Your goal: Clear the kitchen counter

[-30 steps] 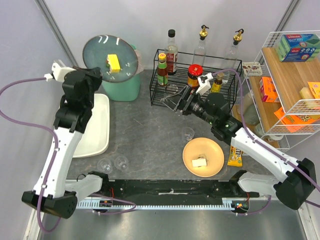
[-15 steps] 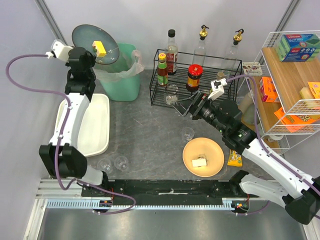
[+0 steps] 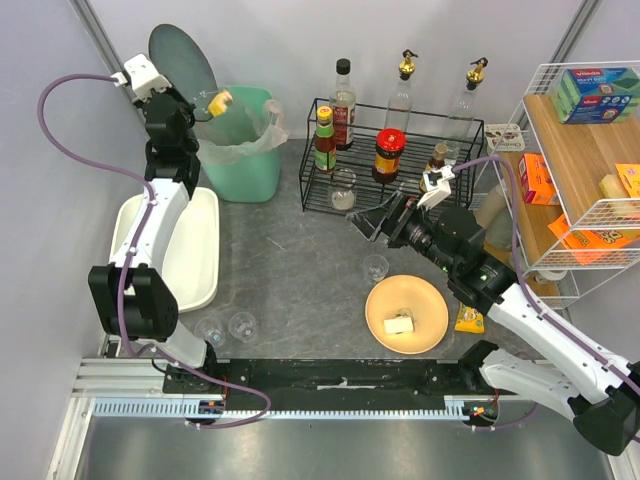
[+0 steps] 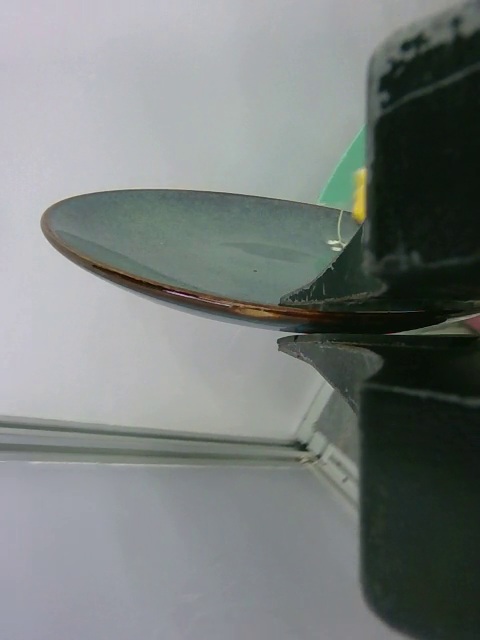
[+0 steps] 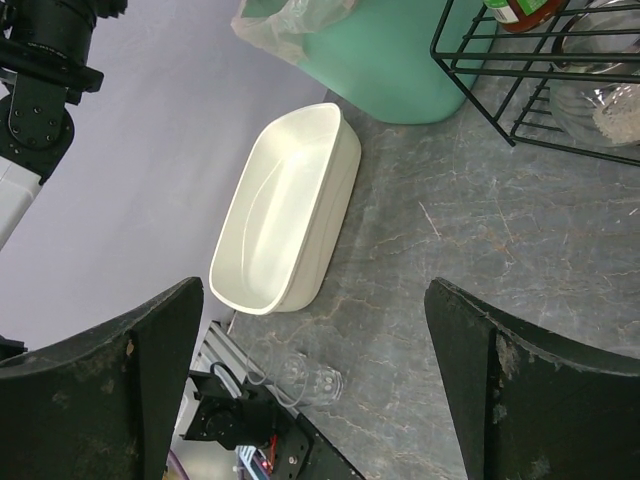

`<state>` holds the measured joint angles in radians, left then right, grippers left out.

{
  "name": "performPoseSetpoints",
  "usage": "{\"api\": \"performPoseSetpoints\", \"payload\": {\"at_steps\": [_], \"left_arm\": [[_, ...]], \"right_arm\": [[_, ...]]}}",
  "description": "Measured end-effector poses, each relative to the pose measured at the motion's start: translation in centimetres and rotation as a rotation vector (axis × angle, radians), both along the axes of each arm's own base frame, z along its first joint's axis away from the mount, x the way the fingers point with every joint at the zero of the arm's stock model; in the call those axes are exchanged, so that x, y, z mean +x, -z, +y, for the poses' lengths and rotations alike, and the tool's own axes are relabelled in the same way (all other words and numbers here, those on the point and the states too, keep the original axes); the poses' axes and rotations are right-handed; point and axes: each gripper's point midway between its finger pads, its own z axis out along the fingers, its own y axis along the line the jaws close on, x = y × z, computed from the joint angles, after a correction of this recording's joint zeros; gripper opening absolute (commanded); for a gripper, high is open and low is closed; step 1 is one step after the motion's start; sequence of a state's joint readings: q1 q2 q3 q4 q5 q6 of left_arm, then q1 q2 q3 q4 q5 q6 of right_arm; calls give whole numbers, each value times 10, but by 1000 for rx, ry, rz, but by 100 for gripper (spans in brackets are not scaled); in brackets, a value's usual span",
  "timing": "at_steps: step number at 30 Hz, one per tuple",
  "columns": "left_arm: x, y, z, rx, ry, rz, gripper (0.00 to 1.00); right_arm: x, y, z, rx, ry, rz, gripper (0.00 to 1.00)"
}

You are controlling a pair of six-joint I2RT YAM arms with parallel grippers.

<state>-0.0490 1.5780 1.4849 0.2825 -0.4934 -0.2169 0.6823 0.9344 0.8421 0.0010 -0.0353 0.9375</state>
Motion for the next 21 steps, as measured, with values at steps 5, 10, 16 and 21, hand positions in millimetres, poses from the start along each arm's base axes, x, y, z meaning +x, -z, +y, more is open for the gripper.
{"api": "performPoseSetpoints", "payload": {"at_steps": [5,10,16,21], "left_arm": [[-3,-17,1,120,-23,-40,2],[-7,-16,6,165,-73,-24,2],[-17,-10,16,156,-131,29,2],[-52,-13,24,114,-168,96,2]], "right_arm": [[0,2,0,-9,-1,-1,98],[1,4,1,-13,-1,4,98],[3,7,2,-22,-2,8,98],[3,8,2,-26,-2,9,98]]}}
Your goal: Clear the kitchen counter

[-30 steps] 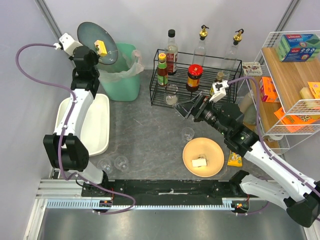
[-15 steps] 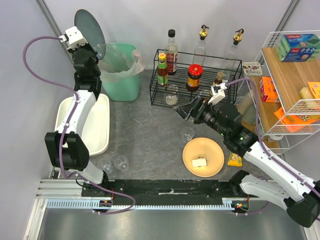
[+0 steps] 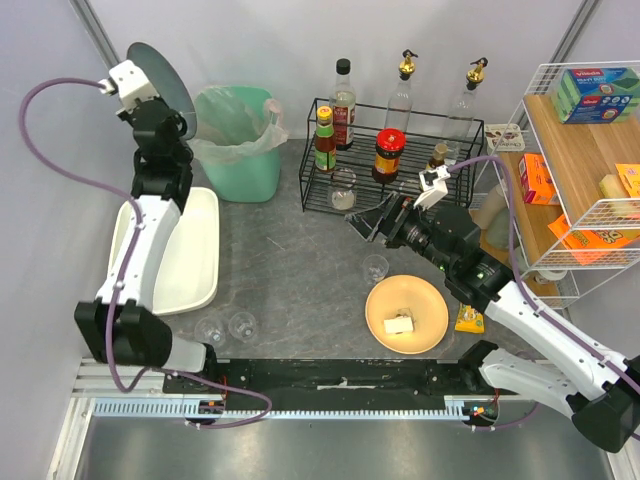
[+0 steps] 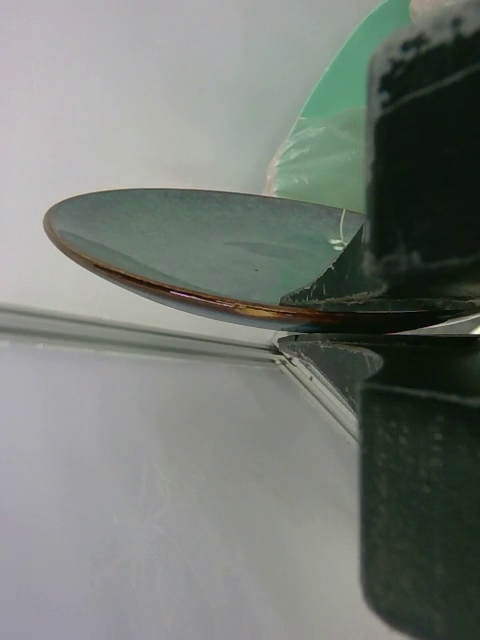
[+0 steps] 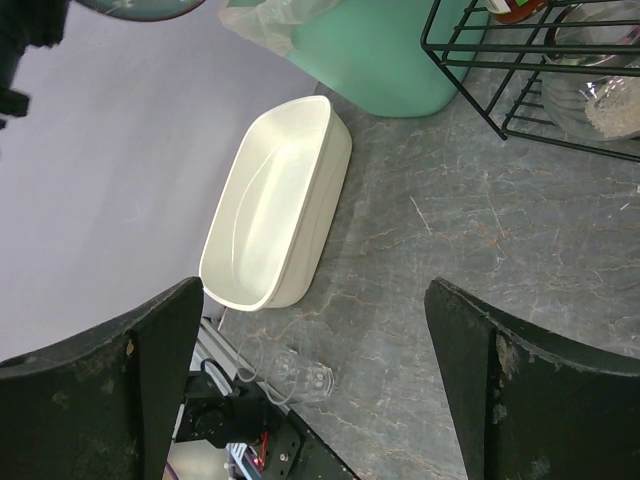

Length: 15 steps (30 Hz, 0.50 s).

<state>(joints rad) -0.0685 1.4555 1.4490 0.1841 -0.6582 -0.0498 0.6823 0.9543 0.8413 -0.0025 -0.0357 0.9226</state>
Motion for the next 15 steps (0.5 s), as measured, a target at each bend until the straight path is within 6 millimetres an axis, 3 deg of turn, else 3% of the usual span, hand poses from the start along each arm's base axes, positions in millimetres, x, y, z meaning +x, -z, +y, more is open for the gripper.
{"api": "performPoseSetpoints", "payload": {"at_steps": [6,9,12,15], "left_arm": [[-79,-21,12,-112,-58,-56,1],[-118,-19,22,-153,-109,-77,2],[-147,4,31,-180,-162,-49,2],[-158,43,35,-198,-193,39,2]], "right_arm": [[0,1,0,-2,-2,1,98],[-2,2,1,-6,-10,4,98],[-4,3,1,-7,-19,6,98],[-7,5,0,-7,-28,8,98]]}}
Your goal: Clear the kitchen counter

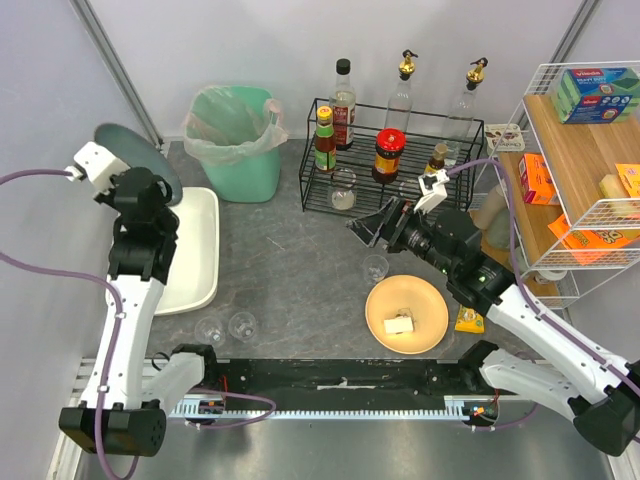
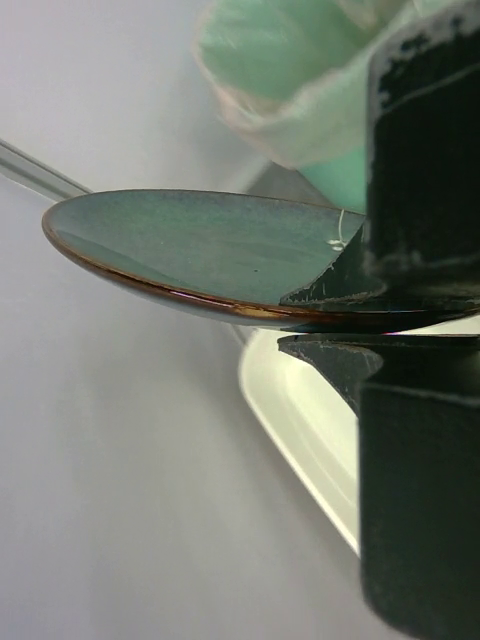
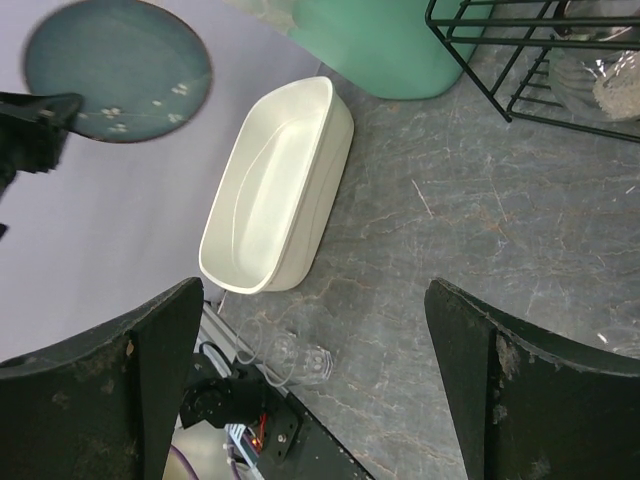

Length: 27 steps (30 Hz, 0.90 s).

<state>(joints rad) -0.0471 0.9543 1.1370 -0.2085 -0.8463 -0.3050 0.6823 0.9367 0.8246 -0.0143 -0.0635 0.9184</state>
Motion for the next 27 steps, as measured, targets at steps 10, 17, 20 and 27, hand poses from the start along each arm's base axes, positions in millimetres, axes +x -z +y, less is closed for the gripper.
{"api": "performPoseSetpoints", "payload": {"at_steps": [10,17,20,27], "left_arm": [[11,150,6,-171,12,370,2],[14,198,21,-347,-9,413,2],[20,211,18,-407,13,401,2],[36,246,9,-529,53,362,2]], "right_arm": [[-12,9,-3,0,-31,9,98],[-13,9,-2,1,-37,9,98],[-13,11,-1,1,-42,16,98],[-15,19,-2,-7,-42,26,98]]}}
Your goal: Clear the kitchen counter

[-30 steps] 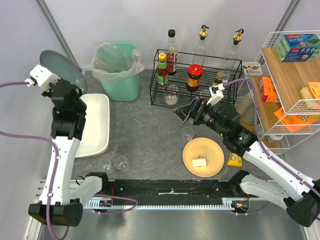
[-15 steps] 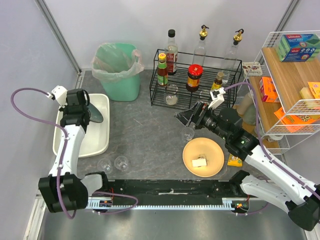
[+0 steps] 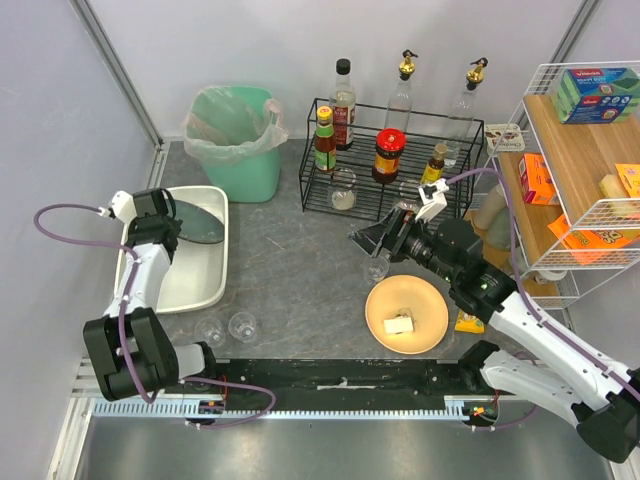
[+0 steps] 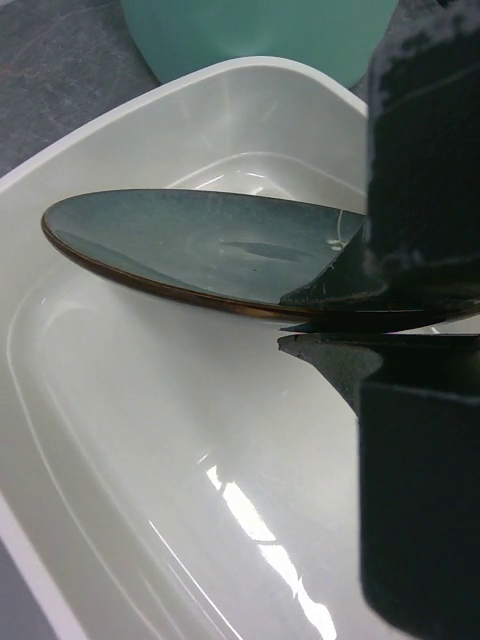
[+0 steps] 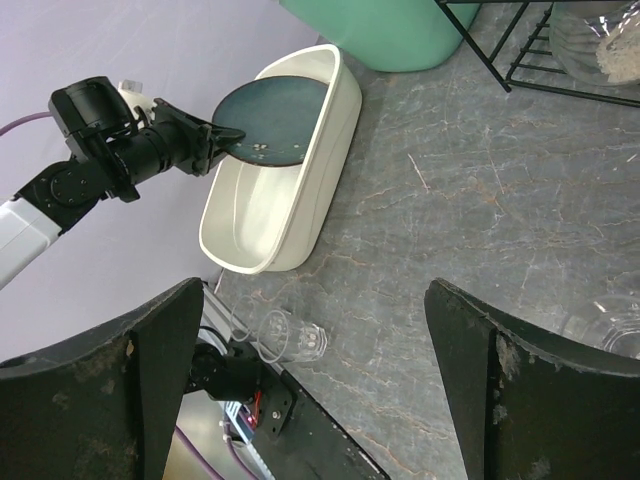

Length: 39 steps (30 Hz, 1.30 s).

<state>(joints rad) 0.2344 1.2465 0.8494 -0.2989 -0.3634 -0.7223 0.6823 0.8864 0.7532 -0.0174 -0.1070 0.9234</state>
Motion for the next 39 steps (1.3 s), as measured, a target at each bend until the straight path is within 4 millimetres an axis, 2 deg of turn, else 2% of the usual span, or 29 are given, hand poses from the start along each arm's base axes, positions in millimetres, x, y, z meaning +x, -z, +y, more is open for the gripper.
{"api": "performPoseSetpoints", "payload": {"at_steps": [3,5,6,7,10,13,19,23,26,29,34,39], "left_arm": [[4,12,-2,-36,-9,-3,5],[8,14,-3,-55,-17,-21,20],[9,15,-3,-60,-21,-27,33],[10,16,-3,-64,-25,-34,41],[14,15,-2,-73,-45,-80,56],[12,24,-2,-79,-61,-89,67],[-6,45,2,-75,-110,-31,79],[-16,51,5,-72,-155,8,82],[-25,58,8,-67,-185,51,83],[-30,64,9,-66,-201,88,86],[-34,65,13,-64,-243,119,87],[-35,55,16,-62,-280,124,86]], "right_arm": [[-1,2,-1,-3,0,1,98],[-1,5,-1,-11,0,6,98],[-1,7,-2,-15,2,11,98],[-1,11,-2,-20,2,16,98],[-3,24,-4,-41,2,42,98],[-5,37,-5,-62,2,68,98],[-8,48,-8,-85,5,96,98],[-8,54,-12,-108,18,109,98],[-6,66,-20,-159,56,127,98],[-3,85,-34,-228,116,155,98],[1,119,-65,-365,247,211,98],[4,134,-93,-465,365,236,98]]}}
